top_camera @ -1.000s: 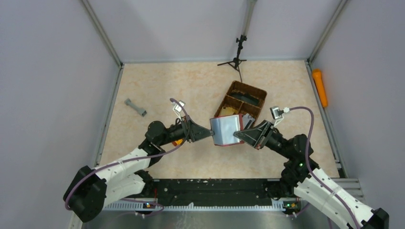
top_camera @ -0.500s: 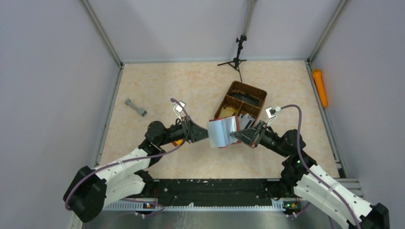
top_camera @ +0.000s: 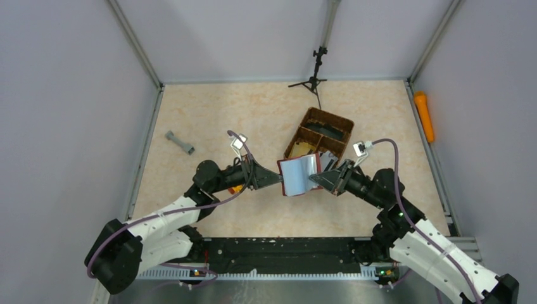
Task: Take the credit cards out of the card holder
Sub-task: Close the card holder at the center of the board.
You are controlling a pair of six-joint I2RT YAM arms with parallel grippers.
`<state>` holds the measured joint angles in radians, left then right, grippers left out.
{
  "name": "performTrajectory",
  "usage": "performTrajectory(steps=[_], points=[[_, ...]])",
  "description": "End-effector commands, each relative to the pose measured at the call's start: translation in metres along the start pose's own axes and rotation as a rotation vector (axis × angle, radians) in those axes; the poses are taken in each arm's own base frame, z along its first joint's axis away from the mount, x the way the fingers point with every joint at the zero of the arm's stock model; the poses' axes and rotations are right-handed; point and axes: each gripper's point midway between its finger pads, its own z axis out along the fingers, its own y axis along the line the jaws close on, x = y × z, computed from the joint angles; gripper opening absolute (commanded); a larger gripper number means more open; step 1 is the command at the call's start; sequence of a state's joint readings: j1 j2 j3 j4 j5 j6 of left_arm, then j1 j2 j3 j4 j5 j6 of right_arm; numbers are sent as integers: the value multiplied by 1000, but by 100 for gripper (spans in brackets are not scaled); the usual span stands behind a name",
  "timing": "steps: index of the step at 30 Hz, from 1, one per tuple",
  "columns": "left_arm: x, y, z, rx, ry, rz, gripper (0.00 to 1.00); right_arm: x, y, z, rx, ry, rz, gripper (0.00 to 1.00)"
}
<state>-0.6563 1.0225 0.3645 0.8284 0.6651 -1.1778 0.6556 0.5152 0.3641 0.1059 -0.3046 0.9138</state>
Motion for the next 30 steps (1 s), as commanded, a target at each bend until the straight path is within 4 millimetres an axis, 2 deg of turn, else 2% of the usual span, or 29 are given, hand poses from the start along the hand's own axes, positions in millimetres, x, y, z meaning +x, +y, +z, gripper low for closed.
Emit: performTrajectory(steps=[1, 5, 10, 13, 19, 24, 29, 30], points=[[-12, 2, -3, -52, -58, 49, 24, -17, -20, -10, 172, -36, -104, 0], [-4, 33, -8, -196, -40, 15, 19, -6, -36, -11, 230, 16, -118, 0], [13, 53, -10, -238, 28, -39, 13, 22, -53, -2, 215, 99, -66, 0], [24, 78, -17, -337, 51, -74, 12, 34, -68, 0, 251, 142, -39, 0], [52, 127, -37, -536, 132, -133, 13, 61, -102, -7, 360, 205, -26, 0], [76, 170, -50, -707, 198, -164, 10, 85, -123, -11, 441, 248, -50, 0], [99, 184, -40, -735, 273, -166, 6, 94, -131, -10, 545, 274, -160, 0], [101, 186, -37, -742, 280, -163, 6, 94, -130, -8, 556, 287, -186, 4]])
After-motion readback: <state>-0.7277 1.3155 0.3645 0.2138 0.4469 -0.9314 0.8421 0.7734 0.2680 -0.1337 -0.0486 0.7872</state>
